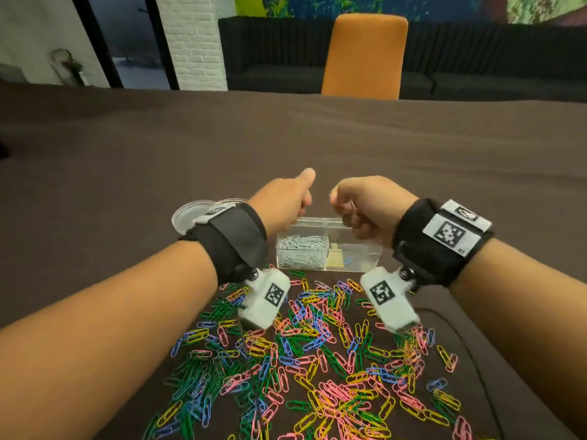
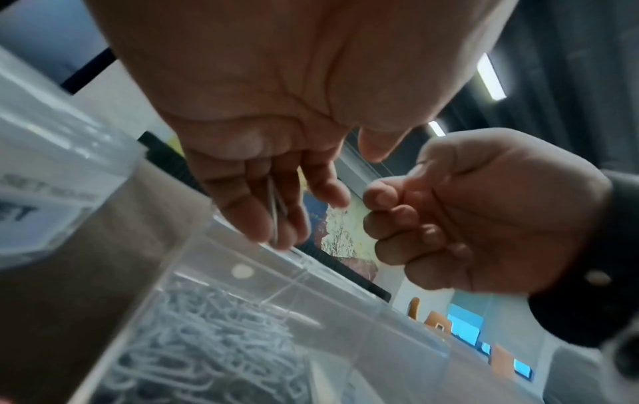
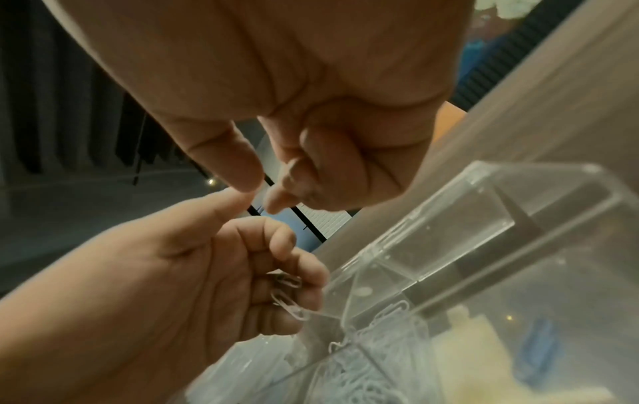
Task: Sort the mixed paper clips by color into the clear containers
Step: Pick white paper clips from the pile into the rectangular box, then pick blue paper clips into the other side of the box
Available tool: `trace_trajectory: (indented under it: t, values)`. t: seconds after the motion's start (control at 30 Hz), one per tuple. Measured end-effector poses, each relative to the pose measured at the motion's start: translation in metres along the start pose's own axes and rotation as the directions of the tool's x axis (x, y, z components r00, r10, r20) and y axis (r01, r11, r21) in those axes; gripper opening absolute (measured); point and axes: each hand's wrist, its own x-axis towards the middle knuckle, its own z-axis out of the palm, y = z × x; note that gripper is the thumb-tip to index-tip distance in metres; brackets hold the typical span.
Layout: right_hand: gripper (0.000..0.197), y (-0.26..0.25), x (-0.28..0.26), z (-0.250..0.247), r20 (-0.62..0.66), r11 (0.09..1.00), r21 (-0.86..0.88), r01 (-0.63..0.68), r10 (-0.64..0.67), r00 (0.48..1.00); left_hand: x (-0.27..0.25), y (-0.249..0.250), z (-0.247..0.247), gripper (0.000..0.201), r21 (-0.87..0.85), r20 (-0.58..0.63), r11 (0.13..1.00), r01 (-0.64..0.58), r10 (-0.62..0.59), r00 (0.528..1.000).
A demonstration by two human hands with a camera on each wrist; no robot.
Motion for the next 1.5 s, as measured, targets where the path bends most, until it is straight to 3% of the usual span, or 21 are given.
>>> trace_trajectory:
  t: [0.1,0.17,0.3,0.37,0.5,0.57,0.73,0.8,0.93,1.2,1.33,1.5]
  values:
    - [0.015,-0.007,0.011,0.001,-0.017,0.971,-0.239,0.002,-0.006,1.000,-0.001,-0.002,0.003,0.051,0.269,0.114,0.950,-0.157,0.130,0.985]
    - [0.017,-0.011,0.016,0.007,-0.010,0.960,-0.277,0.044,-0.049,0.999,-0.005,-0.006,0.002,0.049,0.363,0.149,0.904,-0.226,0.184,0.972]
    - [0.013,-0.012,0.024,0.023,0.029,0.952,-0.289,0.097,-0.093,0.995,-0.009,-0.016,-0.008,0.037,0.418,-0.007,0.880,-0.227,0.253,0.967]
    - [0.014,-0.014,0.024,0.030,0.102,0.887,-0.438,0.144,-0.110,0.989,-0.011,-0.020,-0.015,0.026,0.355,-0.057,0.914,-0.199,0.233,0.971]
    - [0.020,-0.010,0.010,0.030,0.128,0.658,-0.699,0.280,-0.270,0.954,-0.018,-0.035,-0.033,0.023,0.341,-0.104,0.924,-0.172,0.220,0.970]
    - [0.015,-0.001,0.000,0.029,0.163,0.491,-0.806,0.332,-0.356,0.920,-0.023,-0.042,-0.044,0.020,0.353,-0.105,0.920,-0.169,0.219,0.970]
    - [0.017,0.041,-0.014,0.032,0.292,-0.049,-0.955,0.291,-0.296,0.909,-0.045,-0.057,-0.068,0.007,0.441,-0.040,0.885,-0.149,0.185,0.982]
    - [0.022,0.052,-0.012,0.036,0.325,-0.175,-0.942,0.286,-0.271,0.906,-0.057,-0.063,-0.075,0.006,0.513,0.058,0.849,-0.131,0.118,0.991]
    - [0.029,0.057,-0.007,0.042,0.302,-0.190,-0.947,0.259,-0.255,0.919,-0.079,-0.081,-0.091,0.006,0.666,0.153,0.737,-0.109,0.008,0.988]
    - [0.023,0.059,-0.008,0.044,0.278,-0.169,-0.955,0.243,-0.231,0.932,-0.086,-0.117,-0.104,0.005,0.756,0.089,0.654,-0.025,-0.065,0.994]
    - [0.020,0.061,-0.010,0.044,0.264,-0.178,-0.957,0.230,-0.200,0.944,-0.075,-0.120,-0.100,0.021,0.801,0.095,0.599,-0.007,-0.115,0.989]
    - [0.016,0.054,-0.017,0.040,0.287,-0.084,-0.958,0.274,-0.257,0.923,-0.065,-0.117,-0.090,0.026,0.835,0.103,0.548,-0.035,-0.093,0.990]
